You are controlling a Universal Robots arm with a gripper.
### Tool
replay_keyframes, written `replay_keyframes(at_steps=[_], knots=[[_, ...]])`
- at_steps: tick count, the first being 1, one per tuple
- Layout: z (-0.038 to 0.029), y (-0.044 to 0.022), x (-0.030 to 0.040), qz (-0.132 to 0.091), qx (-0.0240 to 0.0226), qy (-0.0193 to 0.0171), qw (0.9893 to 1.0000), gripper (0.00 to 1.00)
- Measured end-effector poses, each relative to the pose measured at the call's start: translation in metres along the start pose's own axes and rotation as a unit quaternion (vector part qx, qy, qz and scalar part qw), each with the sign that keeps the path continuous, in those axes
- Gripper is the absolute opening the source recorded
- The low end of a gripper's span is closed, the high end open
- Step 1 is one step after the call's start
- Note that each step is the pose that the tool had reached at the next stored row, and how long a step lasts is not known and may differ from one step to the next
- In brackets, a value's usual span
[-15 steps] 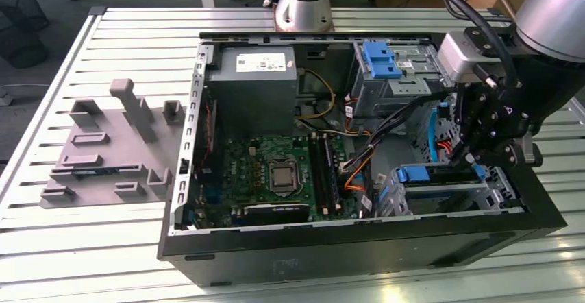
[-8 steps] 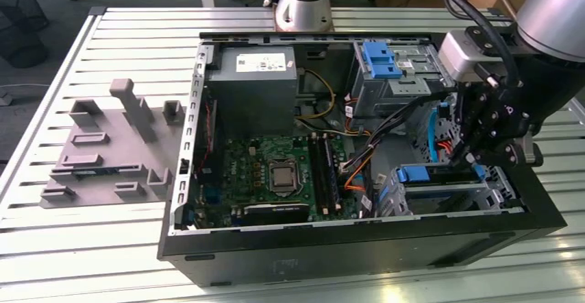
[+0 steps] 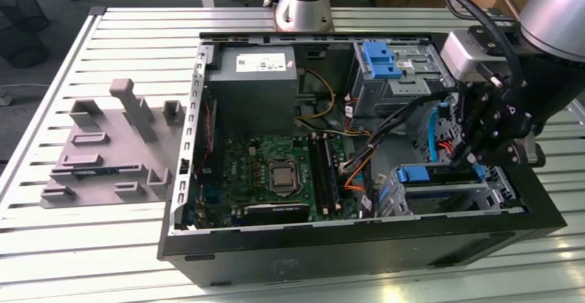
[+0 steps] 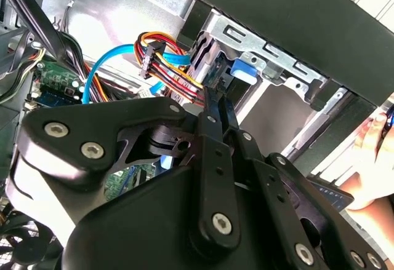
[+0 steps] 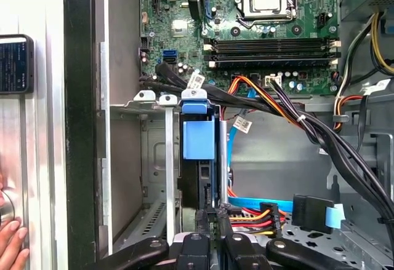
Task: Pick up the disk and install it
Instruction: 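Insert the first disk wire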
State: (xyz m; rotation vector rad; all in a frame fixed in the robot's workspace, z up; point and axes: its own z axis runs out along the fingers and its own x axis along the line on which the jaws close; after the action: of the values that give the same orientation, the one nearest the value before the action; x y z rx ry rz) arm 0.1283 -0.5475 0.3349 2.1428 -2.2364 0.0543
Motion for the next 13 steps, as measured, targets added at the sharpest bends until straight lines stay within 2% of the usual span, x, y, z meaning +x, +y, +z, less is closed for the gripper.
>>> replay_keyframes(at_steps=[13], knots=[[0.0023,-0.0006,0.0006,0.000,-0.0024,0.0005,1.0000,0.16]])
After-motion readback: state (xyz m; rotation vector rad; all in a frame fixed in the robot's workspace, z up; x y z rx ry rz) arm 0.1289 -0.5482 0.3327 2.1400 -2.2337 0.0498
